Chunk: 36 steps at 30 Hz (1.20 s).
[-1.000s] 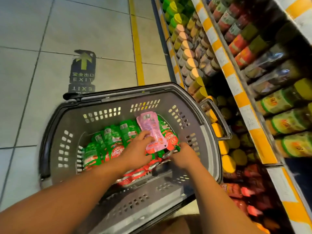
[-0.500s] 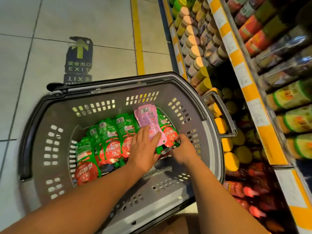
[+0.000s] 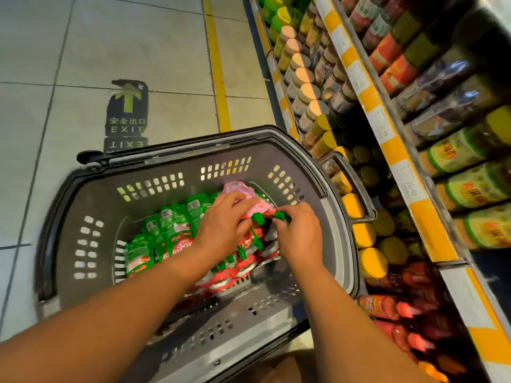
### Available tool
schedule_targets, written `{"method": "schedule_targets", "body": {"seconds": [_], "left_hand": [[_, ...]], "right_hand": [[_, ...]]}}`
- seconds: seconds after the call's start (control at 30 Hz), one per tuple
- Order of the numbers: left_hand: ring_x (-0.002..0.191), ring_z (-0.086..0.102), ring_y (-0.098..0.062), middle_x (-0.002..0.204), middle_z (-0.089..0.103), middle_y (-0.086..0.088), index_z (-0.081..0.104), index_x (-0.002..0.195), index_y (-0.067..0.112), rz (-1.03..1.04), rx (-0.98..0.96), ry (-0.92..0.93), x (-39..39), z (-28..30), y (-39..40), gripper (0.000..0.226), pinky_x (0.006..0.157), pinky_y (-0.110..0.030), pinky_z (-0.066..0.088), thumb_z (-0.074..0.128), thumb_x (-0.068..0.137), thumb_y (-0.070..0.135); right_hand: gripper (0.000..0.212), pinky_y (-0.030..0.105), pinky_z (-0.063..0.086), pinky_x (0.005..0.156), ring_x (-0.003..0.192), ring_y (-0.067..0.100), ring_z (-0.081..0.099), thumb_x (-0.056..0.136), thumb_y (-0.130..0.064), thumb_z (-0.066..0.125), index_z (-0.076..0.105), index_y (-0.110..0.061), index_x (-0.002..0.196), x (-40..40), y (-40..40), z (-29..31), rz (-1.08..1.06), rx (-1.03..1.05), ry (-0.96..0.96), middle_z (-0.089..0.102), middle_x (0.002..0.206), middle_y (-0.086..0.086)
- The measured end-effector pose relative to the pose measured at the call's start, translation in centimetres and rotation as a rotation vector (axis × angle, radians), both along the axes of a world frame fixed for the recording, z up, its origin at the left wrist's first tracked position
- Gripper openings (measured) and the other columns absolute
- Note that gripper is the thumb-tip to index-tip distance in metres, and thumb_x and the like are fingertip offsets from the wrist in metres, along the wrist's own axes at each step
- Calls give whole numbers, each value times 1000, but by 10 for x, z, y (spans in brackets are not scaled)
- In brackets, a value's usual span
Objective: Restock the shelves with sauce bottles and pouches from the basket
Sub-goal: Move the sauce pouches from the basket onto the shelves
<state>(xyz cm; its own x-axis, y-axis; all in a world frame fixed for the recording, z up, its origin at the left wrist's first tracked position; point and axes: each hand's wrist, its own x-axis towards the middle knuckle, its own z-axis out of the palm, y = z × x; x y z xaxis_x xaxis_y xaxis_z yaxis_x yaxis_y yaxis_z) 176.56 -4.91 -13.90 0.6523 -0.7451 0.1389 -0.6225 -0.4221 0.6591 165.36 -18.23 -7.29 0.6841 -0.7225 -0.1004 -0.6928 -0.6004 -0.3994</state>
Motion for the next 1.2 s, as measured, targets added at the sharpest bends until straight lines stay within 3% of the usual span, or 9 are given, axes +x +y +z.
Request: {"method": "schedule_targets", "body": {"seconds": [0.17,0.23,0.33,0.43,0.57,0.77,0.9,1.03,1.2], "left_hand": [[107,55,-2,117,61,15,70,131,32,-30,-131,142,27,16,7,31,84,-21,44,63,102,27],[89,57,4,98,61,22,73,104,40,29,-165,222,33,28,10,13,73,-17,44,60,104,38],[61,58,2,70,62,16,57,73,28,181,-253,390,38,44,13,33,53,-13,40,63,100,46],[68,70,-2,78,75,8,70,84,23,250,-252,533,44,58,19,27,61,-31,57,64,100,44],[83,76,-19,85,78,-2,74,88,15,278,-306,661,51,78,26,30,76,-44,59,65,100,41],[76,76,-14,86,79,2,75,91,19,251,-384,742,41,111,30,32,76,-39,57,68,96,49],[90,78,-17,96,81,2,79,94,35,201,-465,866,27,139,30,23,89,-46,58,72,90,56],[91,78,-16,100,81,-2,78,99,21,153,-549,978,3,171,28,54,88,-44,57,77,69,65],[95,77,-21,102,80,-6,73,107,14,110,-612,1065,-39,197,17,25,87,-45,58,67,98,37]], "right_hand": [[16,34,49,83,107,17,52,93,-25,74,76,-24,108,1,4,13,42,-44,-140,59,108,-6],[15,35,50,85,103,16,57,92,-21,74,76,-23,106,0,3,18,43,-8,-236,66,107,-7],[7,36,55,75,85,9,63,95,-27,71,72,-28,101,-5,3,27,-36,83,-339,70,93,-11],[10,40,54,63,72,7,61,98,-32,67,65,-26,92,-13,3,38,-78,107,-401,66,78,-11],[17,32,50,59,69,12,60,100,-28,66,62,-22,85,-28,3,58,-133,165,-508,63,74,-5],[21,22,44,56,63,6,55,100,-23,68,63,-13,82,-57,1,96,-253,231,-652,62,71,5],[17,40,59,69,78,19,69,98,-29,69,68,-17,86,-84,-4,127,-366,299,-786,70,79,5],[25,48,65,74,84,18,75,84,-48,72,74,-24,91,-133,-5,153,-479,400,-948,76,88,4],[21,44,61,73,86,17,73,84,-44,72,74,-24,91,-208,2,183,-625,361,-1119,74,88,1]]}}
